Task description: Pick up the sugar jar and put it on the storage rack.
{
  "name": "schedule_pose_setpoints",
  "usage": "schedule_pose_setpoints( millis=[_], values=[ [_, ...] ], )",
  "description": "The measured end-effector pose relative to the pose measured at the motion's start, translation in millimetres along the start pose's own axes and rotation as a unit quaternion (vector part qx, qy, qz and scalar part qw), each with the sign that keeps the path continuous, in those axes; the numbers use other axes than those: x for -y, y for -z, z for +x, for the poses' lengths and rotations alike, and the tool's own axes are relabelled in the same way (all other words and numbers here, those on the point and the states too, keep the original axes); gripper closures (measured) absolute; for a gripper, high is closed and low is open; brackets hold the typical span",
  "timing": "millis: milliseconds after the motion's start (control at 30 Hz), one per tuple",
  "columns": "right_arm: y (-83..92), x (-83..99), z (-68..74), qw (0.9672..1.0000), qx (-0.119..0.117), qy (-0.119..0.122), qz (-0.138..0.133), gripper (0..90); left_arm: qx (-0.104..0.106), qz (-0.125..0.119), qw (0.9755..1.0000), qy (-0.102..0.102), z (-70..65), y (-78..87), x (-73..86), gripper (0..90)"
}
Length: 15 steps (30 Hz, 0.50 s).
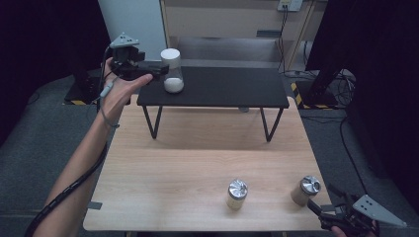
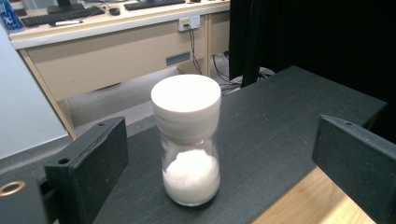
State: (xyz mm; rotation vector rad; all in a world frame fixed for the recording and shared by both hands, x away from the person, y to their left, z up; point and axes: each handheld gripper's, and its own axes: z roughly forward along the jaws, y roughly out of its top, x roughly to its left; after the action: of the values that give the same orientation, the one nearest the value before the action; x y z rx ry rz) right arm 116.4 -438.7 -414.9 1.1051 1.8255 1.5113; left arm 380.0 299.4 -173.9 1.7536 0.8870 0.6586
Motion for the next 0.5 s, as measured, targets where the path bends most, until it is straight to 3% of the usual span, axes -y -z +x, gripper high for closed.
schedule_pose_setpoints(
  millis=[367, 500],
  values=[
    [-0.4, -0.8, 1.1, 1.0000, 0.000, 0.003, 0.001, 4.5, 0.041, -0.021, 0.9989, -0.011, -3.4, 29.0, 32.2, 2.9],
    [-0.8, -1.0, 1.4, 1.0000, -0.001, 0.003, 0.001, 4.5, 0.052, -0.018, 0.9984, -0.014, -3.2, 37.9, 45.1, 2.9]
  ],
)
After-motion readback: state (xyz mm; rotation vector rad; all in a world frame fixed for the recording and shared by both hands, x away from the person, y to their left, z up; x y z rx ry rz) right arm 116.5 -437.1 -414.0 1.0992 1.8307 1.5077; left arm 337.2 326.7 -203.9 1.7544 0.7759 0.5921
